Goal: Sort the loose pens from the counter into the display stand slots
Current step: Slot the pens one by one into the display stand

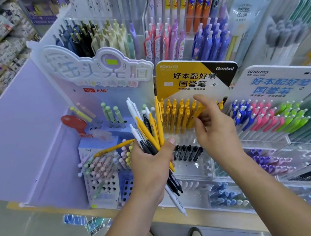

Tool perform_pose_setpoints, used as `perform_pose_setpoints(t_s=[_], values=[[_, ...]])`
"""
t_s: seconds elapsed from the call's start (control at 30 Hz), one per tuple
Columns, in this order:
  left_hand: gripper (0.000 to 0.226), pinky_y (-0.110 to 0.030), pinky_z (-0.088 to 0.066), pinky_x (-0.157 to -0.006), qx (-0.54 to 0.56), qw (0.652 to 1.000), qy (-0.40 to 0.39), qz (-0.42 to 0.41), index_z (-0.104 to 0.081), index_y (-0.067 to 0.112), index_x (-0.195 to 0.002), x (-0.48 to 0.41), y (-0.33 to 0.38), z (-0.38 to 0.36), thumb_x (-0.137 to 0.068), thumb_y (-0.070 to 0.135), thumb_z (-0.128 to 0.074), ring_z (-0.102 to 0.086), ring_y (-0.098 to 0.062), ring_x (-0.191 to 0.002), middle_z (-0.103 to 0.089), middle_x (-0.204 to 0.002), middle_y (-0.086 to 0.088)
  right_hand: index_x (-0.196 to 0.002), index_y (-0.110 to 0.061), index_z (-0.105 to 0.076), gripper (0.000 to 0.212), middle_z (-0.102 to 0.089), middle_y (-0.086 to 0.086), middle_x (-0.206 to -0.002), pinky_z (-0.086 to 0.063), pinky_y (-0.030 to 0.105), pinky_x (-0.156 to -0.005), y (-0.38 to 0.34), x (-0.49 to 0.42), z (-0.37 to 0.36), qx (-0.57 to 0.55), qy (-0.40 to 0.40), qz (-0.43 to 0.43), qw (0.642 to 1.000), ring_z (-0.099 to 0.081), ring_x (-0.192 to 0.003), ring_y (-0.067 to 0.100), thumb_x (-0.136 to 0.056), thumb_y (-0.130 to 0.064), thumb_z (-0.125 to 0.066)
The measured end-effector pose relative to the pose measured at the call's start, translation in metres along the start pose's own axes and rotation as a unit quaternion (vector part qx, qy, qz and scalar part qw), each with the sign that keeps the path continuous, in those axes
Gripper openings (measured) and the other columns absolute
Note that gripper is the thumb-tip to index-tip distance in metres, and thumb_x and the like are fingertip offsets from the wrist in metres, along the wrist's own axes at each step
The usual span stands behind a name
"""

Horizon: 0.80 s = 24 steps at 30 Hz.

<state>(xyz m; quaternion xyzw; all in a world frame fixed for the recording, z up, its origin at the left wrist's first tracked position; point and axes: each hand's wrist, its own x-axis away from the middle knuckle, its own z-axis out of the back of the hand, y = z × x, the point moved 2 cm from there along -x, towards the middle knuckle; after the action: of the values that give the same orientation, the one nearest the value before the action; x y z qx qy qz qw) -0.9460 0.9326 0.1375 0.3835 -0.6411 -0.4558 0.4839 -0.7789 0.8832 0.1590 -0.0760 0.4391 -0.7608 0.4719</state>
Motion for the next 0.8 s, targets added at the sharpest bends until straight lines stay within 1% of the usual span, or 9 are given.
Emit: perform_pose_setpoints(t_s=[0.07,0.13,0.27,0.37,0.43,0.5,0.53,0.7,0.8], values=[[0.025,-0.035,-0.056,-0.063,-0.001,1.0,0.001,-0.001,-0.063,0.018,-0.102,-0.001,0.0,-0.001,-0.088,0.019,-0.084,-0.063,-0.021,-0.059,-0.068,-0.071,-0.01,-0.142,-0.029,-0.052,0.047,-0.065,-0.004,-0.098,-0.056,0.046,-0.081,0.002,0.0,-0.006,0.019,0.002,0.027,0.999,-0.064,-0.089,0.019,-0.1,-0.009,-0.057],[0.025,-0.032,-0.055,-0.061,0.0,1.0,-0.001,0.001,-0.063,0.02,-0.101,-0.001,0.001,-0.002,-0.088,0.018,-0.084,-0.063,-0.022,-0.059,-0.067,-0.071,-0.009,-0.14,-0.022,-0.059,0.039,-0.065,-0.001,-0.102,-0.054,0.042,-0.081,0.005,0.0,-0.01,0.029,0.04,0.038,0.998,-0.061,-0.09,0.018,-0.103,-0.012,-0.058],[0.026,-0.034,-0.056,-0.06,-0.006,1.0,0.0,0.005,-0.061,0.022,-0.098,-0.005,0.001,-0.003,-0.088,0.017,-0.084,-0.062,-0.022,-0.058,-0.067,-0.07,-0.009,-0.132,-0.013,-0.068,0.035,-0.06,0.005,-0.098,-0.052,0.034,-0.077,0.001,-0.001,-0.013,0.027,0.104,0.041,0.993,-0.057,-0.084,0.017,-0.097,-0.004,-0.065],[0.025,-0.035,-0.055,-0.058,-0.005,1.0,-0.01,0.011,-0.061,0.016,-0.099,-0.008,0.001,-0.004,-0.088,0.016,-0.084,-0.061,-0.022,-0.056,-0.066,-0.068,-0.01,-0.123,-0.007,-0.071,0.034,-0.067,0.004,-0.101,-0.055,0.03,-0.083,-0.002,-0.007,-0.007,0.037,0.11,0.044,0.992,-0.065,-0.089,0.02,-0.09,0.002,-0.071],[0.025,-0.035,-0.054,-0.057,0.006,1.0,-0.021,0.02,-0.061,0.01,-0.1,-0.009,0.001,-0.005,-0.089,0.015,-0.083,-0.059,-0.023,-0.055,-0.064,-0.066,-0.012,-0.117,-0.008,-0.074,0.031,-0.071,0.003,-0.102,-0.05,0.016,-0.089,-0.002,-0.01,-0.003,0.055,0.103,0.052,0.992,-0.066,-0.093,0.015,-0.088,0.004,-0.072],[0.025,-0.036,-0.054,-0.056,0.014,0.999,-0.038,0.029,-0.062,0.004,-0.103,-0.009,0.001,-0.005,-0.091,0.013,-0.081,-0.058,-0.024,-0.054,-0.063,-0.063,-0.013,-0.112,-0.009,-0.076,0.03,-0.072,0.002,-0.102,-0.041,0.005,-0.088,-0.001,-0.01,0.0,0.078,0.09,0.069,0.991,-0.064,-0.094,0.011,-0.087,0.006,-0.071],[0.025,-0.035,-0.054,-0.056,0.014,0.998,-0.049,0.032,-0.062,0.002,-0.103,-0.009,0.001,-0.005,-0.091,0.013,-0.081,-0.057,-0.025,-0.054,-0.062,-0.063,-0.014,-0.11,-0.009,-0.077,0.029,-0.073,0.003,-0.101,-0.042,0.006,-0.087,-0.001,-0.011,0.001,0.086,0.084,0.081,0.989,-0.065,-0.093,0.013,-0.087,0.007,-0.071],[0.022,-0.035,-0.054,-0.058,0.017,0.994,-0.097,0.045,-0.063,0.001,-0.101,-0.002,0.0,-0.001,-0.092,0.011,-0.08,-0.058,-0.025,-0.057,-0.062,-0.066,-0.015,-0.107,-0.01,-0.079,0.03,-0.075,0.002,-0.098,-0.058,0.036,-0.08,0.0,-0.023,0.012,0.097,0.049,0.135,0.985,-0.07,-0.087,0.02,-0.084,0.008,-0.073],[0.022,-0.035,-0.055,-0.058,0.017,0.993,-0.105,0.049,-0.063,-0.001,-0.099,0.002,0.0,0.0,-0.092,0.012,-0.08,-0.058,-0.024,-0.057,-0.062,-0.067,-0.017,-0.115,-0.009,-0.076,0.035,-0.069,0.004,-0.103,-0.059,0.037,-0.077,0.0,-0.022,0.016,0.109,0.037,0.154,0.981,-0.066,-0.088,0.018,-0.085,0.009,-0.071]])
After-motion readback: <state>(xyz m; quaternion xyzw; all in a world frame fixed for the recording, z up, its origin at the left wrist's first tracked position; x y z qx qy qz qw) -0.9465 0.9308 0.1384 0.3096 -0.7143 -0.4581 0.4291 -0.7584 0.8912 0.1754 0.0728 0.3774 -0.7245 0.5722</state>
